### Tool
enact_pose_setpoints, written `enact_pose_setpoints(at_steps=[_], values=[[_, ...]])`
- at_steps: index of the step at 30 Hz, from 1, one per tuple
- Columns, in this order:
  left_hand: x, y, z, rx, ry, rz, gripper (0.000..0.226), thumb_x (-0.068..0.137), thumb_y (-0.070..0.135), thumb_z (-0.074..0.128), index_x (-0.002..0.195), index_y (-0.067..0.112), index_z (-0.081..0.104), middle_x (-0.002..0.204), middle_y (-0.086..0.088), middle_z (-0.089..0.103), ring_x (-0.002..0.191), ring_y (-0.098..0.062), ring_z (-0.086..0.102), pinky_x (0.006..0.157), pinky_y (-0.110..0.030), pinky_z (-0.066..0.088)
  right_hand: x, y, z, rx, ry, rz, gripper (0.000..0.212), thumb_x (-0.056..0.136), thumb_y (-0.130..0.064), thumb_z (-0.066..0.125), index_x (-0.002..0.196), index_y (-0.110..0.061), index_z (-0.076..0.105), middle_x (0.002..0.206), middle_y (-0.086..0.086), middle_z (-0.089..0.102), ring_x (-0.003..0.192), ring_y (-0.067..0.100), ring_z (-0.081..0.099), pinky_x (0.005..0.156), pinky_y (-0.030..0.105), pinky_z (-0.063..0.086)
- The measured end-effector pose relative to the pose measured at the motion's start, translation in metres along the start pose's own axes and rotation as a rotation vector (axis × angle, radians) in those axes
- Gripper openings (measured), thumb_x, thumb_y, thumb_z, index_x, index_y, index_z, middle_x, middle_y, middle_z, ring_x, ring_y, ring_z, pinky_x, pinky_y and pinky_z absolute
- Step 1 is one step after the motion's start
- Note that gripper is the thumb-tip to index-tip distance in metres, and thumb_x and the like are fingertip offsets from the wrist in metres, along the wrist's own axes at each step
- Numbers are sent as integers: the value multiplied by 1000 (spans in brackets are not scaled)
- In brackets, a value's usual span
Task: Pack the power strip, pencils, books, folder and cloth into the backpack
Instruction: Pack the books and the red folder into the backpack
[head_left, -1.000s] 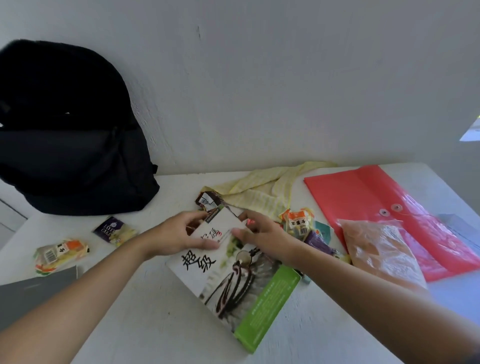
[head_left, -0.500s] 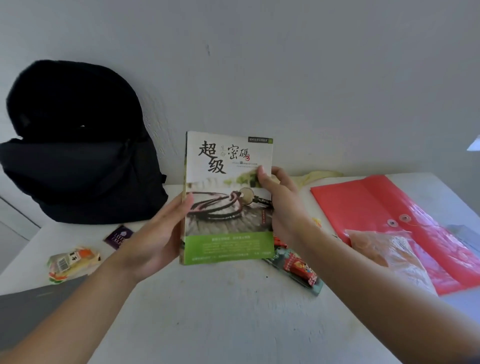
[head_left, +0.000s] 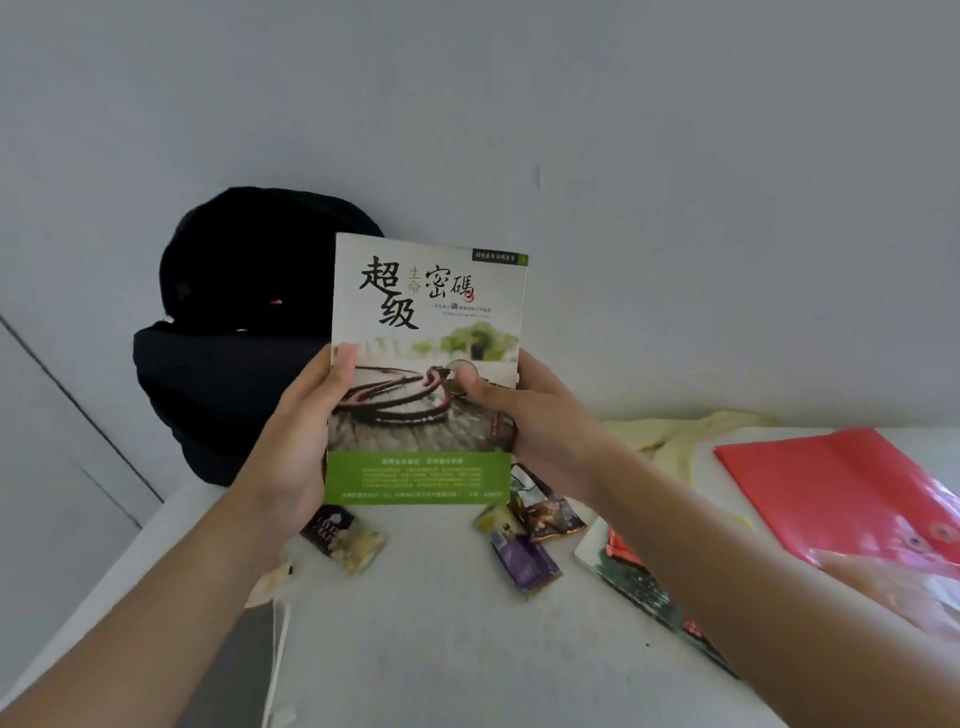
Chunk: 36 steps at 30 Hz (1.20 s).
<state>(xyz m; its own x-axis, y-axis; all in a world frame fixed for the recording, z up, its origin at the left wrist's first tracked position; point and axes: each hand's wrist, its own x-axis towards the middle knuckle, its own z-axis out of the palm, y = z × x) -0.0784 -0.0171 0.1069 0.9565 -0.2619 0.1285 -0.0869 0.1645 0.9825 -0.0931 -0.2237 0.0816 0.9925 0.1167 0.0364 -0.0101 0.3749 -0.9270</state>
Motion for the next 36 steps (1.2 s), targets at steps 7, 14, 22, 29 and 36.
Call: enact_pose_setpoints(at_steps=[7,14,22,29,36], values=[[78,64,-102,9,-193,-111,56,105,56,29,141,25,58,135,-5,68,124,-25,65,98,-48,54,72,-5,83,-78,95,-217,34,95,-13,64,129,-14,56,121,7,72,111,26,69,93,44,57],[159,74,-179,182,-82,-134,37,110,38,39,115,12,65,112,-16,71,101,-31,68,92,-43,54,141,2,135,-40,253,-366,35,96,-9,64,131,-13,56,120,5,72,111,20,70,96,46,55],[221,26,-218,939,-204,19,26,101,7,58,106,28,72,122,1,70,116,-15,64,102,-36,53,208,-7,145,87,335,-446,41,96,-16,65,133,-26,52,128,-5,68,121,14,63,107,56,46],[252,15,-201,1675,-391,253,61,100,55,49,155,33,37,152,3,45,142,-23,31,110,-51,23,240,-17,144,-219,427,-636,30,96,-19,67,124,-27,57,121,-7,70,116,11,65,98,43,54],[252,6,-190,1597,-480,99,54,99,57,47,147,32,40,149,0,45,141,-25,37,109,-49,21,259,-18,135,-565,348,-725,21,95,-15,67,113,-16,59,105,-6,72,100,7,69,83,25,58]])
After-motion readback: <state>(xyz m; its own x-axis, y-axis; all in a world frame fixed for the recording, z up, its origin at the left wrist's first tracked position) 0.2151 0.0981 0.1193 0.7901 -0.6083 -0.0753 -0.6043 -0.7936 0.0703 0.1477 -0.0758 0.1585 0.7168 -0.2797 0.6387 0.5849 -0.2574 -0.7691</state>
